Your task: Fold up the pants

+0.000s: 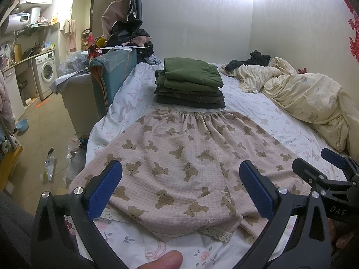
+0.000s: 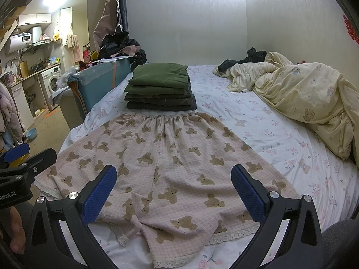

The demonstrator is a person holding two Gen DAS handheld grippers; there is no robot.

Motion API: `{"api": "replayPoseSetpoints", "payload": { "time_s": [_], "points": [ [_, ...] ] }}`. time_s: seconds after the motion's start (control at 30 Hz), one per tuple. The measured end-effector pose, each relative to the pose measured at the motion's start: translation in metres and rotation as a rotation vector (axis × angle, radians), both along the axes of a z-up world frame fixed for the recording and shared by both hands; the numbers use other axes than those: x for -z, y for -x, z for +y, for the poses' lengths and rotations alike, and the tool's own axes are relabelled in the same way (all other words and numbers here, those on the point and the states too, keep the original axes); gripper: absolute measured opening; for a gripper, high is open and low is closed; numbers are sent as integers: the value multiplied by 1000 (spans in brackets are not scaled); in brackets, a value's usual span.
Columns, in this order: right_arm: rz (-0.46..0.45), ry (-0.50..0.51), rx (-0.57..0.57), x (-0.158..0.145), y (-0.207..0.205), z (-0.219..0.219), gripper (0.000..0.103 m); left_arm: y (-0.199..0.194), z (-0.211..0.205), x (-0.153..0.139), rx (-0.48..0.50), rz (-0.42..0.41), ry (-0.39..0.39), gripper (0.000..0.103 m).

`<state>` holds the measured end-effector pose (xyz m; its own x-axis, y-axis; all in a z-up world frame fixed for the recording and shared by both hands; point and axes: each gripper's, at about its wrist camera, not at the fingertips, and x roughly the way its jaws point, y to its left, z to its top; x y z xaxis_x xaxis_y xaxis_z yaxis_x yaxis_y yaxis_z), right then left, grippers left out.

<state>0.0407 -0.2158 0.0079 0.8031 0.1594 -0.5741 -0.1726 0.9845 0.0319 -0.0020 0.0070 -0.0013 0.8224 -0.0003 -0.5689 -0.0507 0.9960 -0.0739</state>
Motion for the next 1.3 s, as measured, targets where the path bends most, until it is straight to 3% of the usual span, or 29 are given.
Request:
{"api": "replayPoseSetpoints", "payload": {
  "time_s": [1.07,1.3],
  "points": [
    [14,-11,3,2,-3,-2,103,-2,4,7,-7,3,-1,103],
    [30,-29,26,4,-1,-8,103,-6,-1,11,-12,38,-13,103]
  ]
}}
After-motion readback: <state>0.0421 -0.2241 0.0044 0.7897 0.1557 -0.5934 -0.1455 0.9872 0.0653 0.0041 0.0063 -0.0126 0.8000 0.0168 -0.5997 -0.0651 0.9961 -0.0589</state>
